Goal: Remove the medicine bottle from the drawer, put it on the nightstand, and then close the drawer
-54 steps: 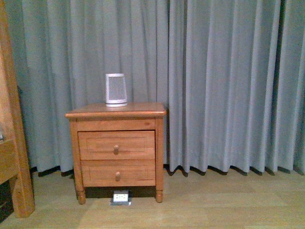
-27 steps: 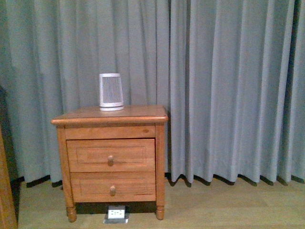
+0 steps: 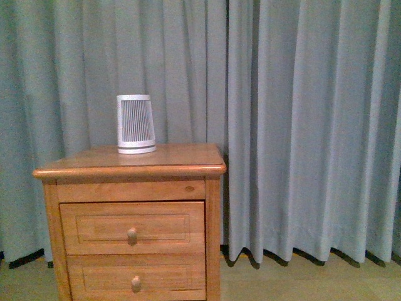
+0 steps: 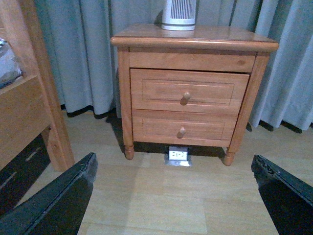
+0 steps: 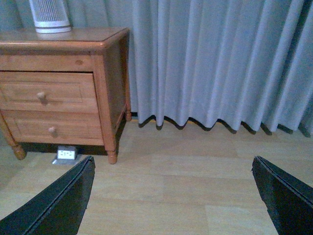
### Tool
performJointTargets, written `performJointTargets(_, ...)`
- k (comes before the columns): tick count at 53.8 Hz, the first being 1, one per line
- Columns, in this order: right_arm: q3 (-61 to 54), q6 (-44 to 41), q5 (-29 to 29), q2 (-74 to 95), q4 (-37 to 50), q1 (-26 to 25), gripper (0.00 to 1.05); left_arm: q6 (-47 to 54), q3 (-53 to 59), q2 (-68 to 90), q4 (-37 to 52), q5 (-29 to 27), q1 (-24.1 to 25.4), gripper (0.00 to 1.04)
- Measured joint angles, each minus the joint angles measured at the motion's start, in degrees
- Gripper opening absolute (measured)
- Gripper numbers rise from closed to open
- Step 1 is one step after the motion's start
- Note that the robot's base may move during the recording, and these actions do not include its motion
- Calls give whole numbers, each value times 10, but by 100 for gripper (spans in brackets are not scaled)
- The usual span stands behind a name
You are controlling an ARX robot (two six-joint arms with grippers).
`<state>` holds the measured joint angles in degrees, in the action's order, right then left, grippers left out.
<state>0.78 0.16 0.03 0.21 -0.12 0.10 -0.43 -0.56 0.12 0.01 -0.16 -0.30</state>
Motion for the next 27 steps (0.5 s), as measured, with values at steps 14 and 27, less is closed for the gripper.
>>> performJointTargets(14,0,0,0,0,0,0,98,0,0,0,0,0,0,98)
performJointTargets(27,0,0,0,0,0,0,98,0,0,0,0,0,0,98)
